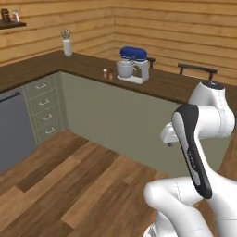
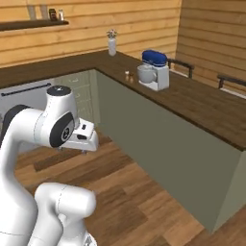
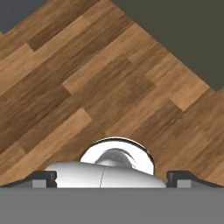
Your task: Navigate to the stand mixer.
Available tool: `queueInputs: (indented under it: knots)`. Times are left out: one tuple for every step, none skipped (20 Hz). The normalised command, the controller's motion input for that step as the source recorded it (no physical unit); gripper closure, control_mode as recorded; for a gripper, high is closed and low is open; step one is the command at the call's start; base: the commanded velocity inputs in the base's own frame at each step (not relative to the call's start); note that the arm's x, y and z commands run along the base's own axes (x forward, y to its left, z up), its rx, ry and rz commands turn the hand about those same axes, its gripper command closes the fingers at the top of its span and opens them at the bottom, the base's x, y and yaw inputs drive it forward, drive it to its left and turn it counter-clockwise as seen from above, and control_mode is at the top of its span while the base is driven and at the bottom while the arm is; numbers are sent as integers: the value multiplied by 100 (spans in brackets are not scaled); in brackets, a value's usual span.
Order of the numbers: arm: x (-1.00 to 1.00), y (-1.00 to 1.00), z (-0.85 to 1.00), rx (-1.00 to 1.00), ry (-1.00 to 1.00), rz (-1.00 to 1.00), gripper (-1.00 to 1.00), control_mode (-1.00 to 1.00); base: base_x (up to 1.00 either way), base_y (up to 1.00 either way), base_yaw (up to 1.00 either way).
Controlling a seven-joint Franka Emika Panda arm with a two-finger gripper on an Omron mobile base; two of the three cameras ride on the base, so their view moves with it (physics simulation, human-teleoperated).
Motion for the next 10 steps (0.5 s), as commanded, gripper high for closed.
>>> queueInputs:
  knots:
    - [0, 0, 0, 0, 0, 0, -100, 100, 100, 34, -33]
    - [0, 0, 0, 0, 0, 0, -100, 100, 100, 34, -33]
    - [0, 0, 0, 0, 0, 0, -100, 100, 100, 34, -33]
    - [0, 0, 0, 0, 0, 0, -100, 100, 100, 34, -34]
    - [0, 0, 0, 0, 0, 0, -100, 100, 100, 35, -35]
    - [0, 0, 0, 0, 0, 0, -100, 100, 100, 36, -35]
    - [0, 0, 0, 0, 0, 0, -100, 100, 100, 37, -35]
    - [0, 0, 0, 0, 0, 0, -100, 100, 100, 39, -36]
    - [0, 0, 0, 0, 0, 0, -100, 100, 100, 39, -36]
    - [0, 0, 0, 0, 0, 0, -100, 100, 100, 39, -36]
